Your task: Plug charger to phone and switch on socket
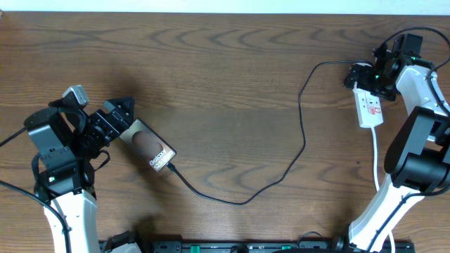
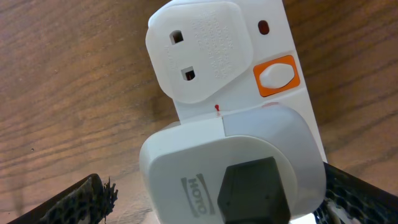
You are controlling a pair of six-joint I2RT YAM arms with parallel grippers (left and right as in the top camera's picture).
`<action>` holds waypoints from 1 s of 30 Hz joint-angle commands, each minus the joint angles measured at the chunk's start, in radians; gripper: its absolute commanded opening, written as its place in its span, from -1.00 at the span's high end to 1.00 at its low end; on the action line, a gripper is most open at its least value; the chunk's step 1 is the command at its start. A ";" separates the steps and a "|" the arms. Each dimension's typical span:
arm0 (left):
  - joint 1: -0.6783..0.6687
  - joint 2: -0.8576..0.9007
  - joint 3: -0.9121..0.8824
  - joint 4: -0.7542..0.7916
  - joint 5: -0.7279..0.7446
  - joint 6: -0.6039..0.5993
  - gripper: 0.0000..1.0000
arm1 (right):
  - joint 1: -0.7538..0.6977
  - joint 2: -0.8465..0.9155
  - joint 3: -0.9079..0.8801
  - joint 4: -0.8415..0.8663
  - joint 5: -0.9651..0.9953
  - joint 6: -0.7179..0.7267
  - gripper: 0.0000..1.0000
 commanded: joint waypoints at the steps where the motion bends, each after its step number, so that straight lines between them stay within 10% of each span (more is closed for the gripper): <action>1: -0.005 0.004 0.003 -0.001 -0.009 0.021 -0.75 | 0.012 0.019 -0.014 -0.028 -0.113 0.014 -0.99; 30: -0.005 0.004 0.003 -0.001 -0.009 0.021 -0.76 | 0.015 0.020 -0.014 -0.054 -0.234 0.041 -0.99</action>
